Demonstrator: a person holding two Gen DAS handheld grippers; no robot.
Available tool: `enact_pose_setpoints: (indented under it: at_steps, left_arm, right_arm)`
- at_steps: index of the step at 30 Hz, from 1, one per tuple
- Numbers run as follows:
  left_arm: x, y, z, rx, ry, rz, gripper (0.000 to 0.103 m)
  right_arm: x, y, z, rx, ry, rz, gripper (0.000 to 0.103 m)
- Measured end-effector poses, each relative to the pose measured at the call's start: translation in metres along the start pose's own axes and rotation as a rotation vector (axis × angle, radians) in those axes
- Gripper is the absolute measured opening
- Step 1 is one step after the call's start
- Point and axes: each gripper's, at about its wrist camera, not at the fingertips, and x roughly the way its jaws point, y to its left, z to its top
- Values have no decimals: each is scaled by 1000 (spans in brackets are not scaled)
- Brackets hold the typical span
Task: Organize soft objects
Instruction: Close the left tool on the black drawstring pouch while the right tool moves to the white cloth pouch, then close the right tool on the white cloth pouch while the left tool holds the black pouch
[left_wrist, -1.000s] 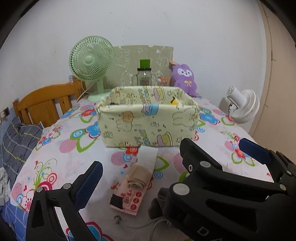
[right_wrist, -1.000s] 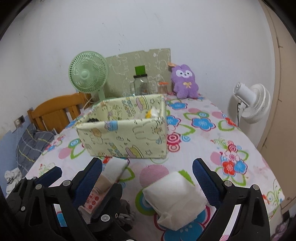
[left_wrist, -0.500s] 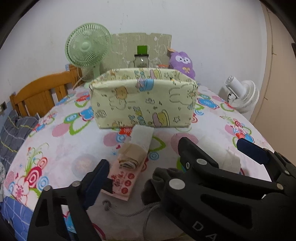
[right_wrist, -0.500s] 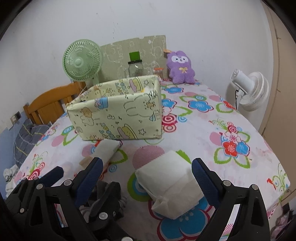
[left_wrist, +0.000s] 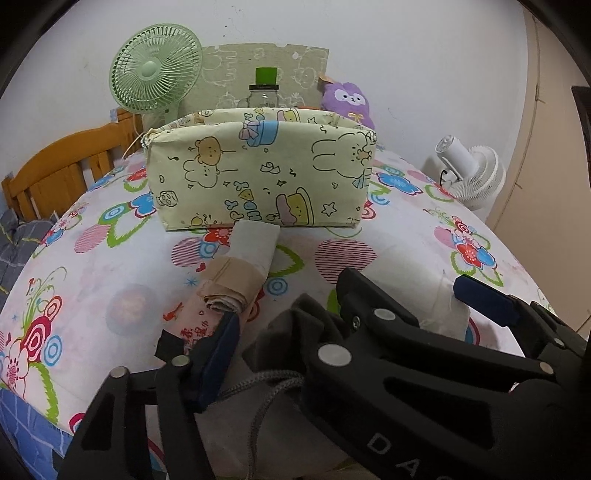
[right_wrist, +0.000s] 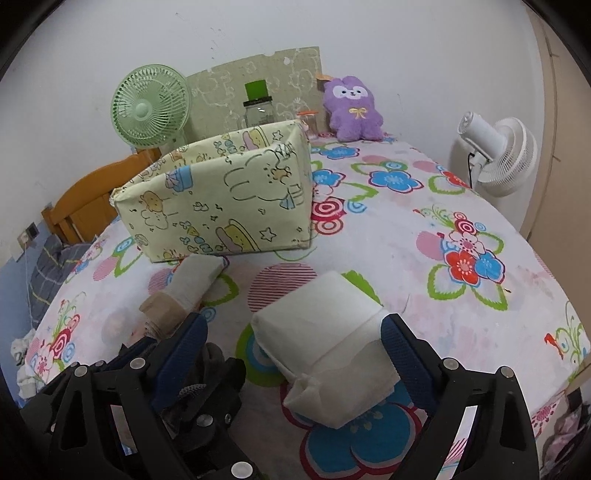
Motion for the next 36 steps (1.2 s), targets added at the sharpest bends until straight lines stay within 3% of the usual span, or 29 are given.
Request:
enact_pose_setpoints:
  at_steps: [8, 24, 27, 31, 36]
  left_arm:
    - [1, -2, 4, 20, -19, 40, 50]
    - [22, -2, 15, 38, -15, 109, 48]
    - [23, -2, 15, 37, -13, 99, 48]
    - [23, 0, 16, 30, -10, 88, 48]
    - [22, 0, 16, 28, -13, 88, 45]
  right_arm:
    - [3, -3, 1, 5, 3, 3, 97]
    - [28, -7, 11, -1, 42, -24, 94]
    - [32, -9, 11, 9, 57, -4, 89]
    - [35, -9, 13, 18, 60, 9, 72]
    - [33, -6, 13, 10, 54, -1, 59]
